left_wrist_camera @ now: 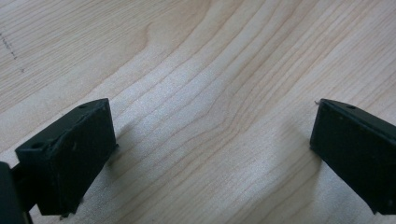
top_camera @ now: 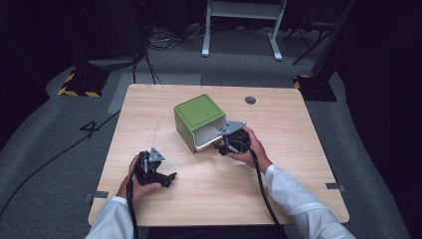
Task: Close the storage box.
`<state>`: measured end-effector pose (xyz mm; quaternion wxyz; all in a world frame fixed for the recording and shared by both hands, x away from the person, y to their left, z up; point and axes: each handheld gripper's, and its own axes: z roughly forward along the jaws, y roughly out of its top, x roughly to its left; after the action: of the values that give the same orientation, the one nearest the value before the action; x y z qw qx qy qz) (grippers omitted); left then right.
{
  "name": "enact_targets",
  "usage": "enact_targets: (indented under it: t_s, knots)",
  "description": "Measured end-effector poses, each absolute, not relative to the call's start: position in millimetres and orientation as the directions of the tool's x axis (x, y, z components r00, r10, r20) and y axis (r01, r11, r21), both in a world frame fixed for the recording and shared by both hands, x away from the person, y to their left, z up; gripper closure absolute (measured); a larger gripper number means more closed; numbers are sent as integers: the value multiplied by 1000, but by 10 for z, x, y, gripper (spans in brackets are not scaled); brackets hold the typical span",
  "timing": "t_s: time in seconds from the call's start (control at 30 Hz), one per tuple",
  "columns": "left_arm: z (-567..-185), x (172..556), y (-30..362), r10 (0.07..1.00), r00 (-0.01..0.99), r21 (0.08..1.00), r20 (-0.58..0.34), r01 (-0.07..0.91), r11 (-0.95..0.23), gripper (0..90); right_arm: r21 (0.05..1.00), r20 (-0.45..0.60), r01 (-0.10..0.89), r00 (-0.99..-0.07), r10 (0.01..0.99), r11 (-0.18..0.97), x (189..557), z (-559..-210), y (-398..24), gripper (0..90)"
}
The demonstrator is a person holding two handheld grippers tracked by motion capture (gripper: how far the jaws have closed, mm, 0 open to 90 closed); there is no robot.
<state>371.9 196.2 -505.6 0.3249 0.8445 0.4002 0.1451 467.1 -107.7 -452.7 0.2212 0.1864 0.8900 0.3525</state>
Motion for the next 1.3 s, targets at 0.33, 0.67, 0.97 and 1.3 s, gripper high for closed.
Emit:
enact_targets:
  t_s: [0.33, 0.67, 0.97, 1.3]
  knots:
    - [-5057, 3718, 1961, 770, 637, 665, -16, 582, -468, 4, 712, -265, 188, -821, 506, 677, 4722, -4525, -1027, 353]
    - [-5057, 3718, 1961, 771, 637, 665, -16, 582, -468, 4, 730, -233, 200, -826, 513, 653, 4712, -4472, -1129, 366]
    - [-5056, 3716, 1961, 771, 637, 665, -16, 582, -468, 5, 721, -240, 183, -839, 489, 668, 4669, -4470, -1165, 363]
    - [-5056, 3716, 1961, 771, 636, 665, -16, 583, -467, 4, 726, -245, 170, -842, 481, 667, 4606, -4420, -1222, 343]
